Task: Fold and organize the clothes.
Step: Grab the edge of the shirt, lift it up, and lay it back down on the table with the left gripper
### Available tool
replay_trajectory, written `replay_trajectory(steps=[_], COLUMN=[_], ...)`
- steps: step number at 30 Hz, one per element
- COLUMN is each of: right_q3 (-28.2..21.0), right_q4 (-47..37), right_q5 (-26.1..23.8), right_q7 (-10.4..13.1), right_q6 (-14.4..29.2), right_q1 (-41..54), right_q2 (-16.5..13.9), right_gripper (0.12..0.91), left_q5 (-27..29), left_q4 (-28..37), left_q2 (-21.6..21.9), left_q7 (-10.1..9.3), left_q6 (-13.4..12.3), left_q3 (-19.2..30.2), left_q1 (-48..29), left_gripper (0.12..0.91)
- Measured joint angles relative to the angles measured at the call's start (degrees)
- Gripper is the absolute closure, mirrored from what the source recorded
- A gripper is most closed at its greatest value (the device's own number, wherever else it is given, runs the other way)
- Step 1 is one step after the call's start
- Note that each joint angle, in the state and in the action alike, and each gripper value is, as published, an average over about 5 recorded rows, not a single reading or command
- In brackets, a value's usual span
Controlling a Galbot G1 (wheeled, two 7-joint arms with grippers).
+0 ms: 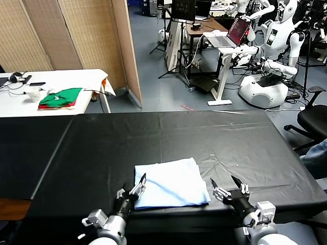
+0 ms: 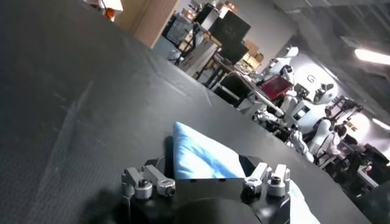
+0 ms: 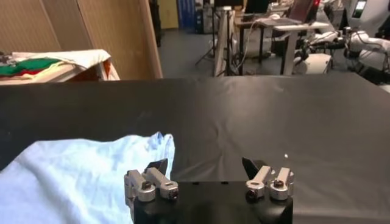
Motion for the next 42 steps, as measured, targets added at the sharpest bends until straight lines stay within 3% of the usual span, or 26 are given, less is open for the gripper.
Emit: replay_trajectory(steps=[18,21,25,33,36,42], right_q3=[-0.39,-0.59,-0.7,-0.61,-0.72,-1.47], right_q4=[0.47,0.62,0.85,0.75,0.27,-1.22], right_q5=[-0.13,-0.32,-0.64,-1.64,-2.13,-3.72], right_q7=[-0.11,-0.12,-0.13,-0.21,-0.21,-0.23], right_q6=[0.21,0.23,0.35,0.75,0.98,1.67], right_q1=[-0.25,-0.26,-0.32,-0.34,-0.26,0.17], right_q2=[0.67,0.85,1.07,1.43,1.58,2.16], right_gripper=[0.118,0.118,0.118,0.118,0.118,0.118], left_q5=[-0.4,-0.51,-1.33,-2.55,0.38,7.98], left_q4=[0.95,1.12,1.44,1.06,-0.01,-1.71], left_q2=[-0.99,-1.17,-1.38,-0.5,0.65,6.17], left_q7=[0.94,0.94,0.7,-1.19,-2.08,-3.04], left_q6=[-0.91,-0.91,-0.7,1.67,3.41,6.06], left_q3=[1.07,1.21,1.34,0.71,-0.18,-3.39], left_q1=[1.68,1.63,1.4,0.26,-0.6,-2.39], left_gripper=[0.123,0.157,0.324,0.817,0.865,0.864])
